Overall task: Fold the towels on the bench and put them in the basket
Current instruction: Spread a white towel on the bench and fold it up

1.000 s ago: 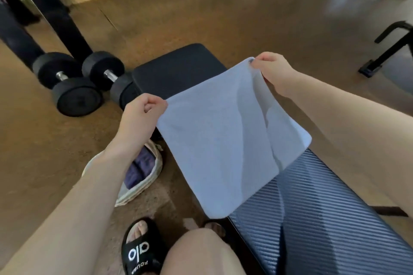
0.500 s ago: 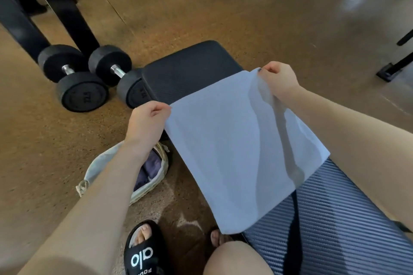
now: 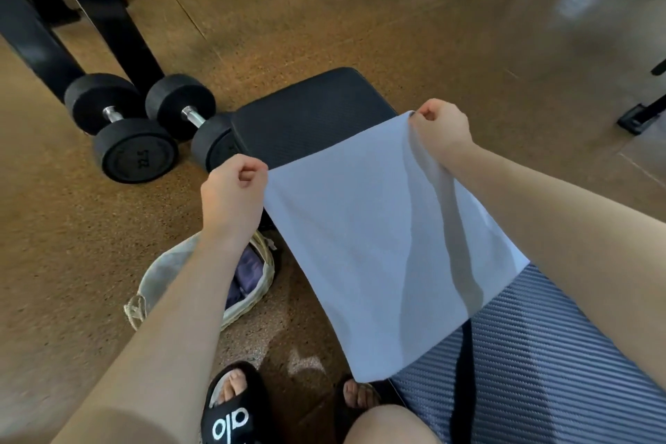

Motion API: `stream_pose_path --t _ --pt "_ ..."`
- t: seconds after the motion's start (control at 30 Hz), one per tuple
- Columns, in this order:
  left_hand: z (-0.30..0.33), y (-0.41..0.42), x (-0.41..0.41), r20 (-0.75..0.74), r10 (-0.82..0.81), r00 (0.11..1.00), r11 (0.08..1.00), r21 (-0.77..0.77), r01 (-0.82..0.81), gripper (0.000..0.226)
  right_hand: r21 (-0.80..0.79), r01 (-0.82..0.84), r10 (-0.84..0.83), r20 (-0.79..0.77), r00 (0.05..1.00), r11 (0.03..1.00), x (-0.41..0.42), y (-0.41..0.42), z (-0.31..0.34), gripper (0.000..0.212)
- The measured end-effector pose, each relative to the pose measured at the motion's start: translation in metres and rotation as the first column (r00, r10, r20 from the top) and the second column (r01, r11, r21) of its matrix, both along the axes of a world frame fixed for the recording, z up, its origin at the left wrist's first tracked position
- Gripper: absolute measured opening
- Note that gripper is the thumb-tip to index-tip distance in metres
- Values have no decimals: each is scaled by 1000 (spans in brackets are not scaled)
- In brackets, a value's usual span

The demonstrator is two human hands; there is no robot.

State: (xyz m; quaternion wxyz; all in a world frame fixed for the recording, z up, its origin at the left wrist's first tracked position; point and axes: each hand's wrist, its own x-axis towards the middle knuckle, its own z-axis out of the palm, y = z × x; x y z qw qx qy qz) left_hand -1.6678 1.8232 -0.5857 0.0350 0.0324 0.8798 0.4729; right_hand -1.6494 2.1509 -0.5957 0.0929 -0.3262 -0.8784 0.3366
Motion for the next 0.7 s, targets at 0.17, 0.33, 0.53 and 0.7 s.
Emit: stream_pose_path --t 0.17,0.33,0.53,0.7 --pt "-4 0 2 -6 2 1000 999 -43 -2 12 52 4 -6 46 999 999 -4 -1 -7 23" --pt "-5 1 5 149 23 989 1000 15 -26 16 34 -77 76 32 997 996 -4 3 -6 21" --pt "-4 -2 2 333 -13 943 1000 0 14 16 -28 -68 67 -30 997 997 -7 4 -3 17" --pt "-4 -5 -1 373 42 927 989 118 -92 19 -82 -66 61 -53 997 994 -10 7 -4 16"
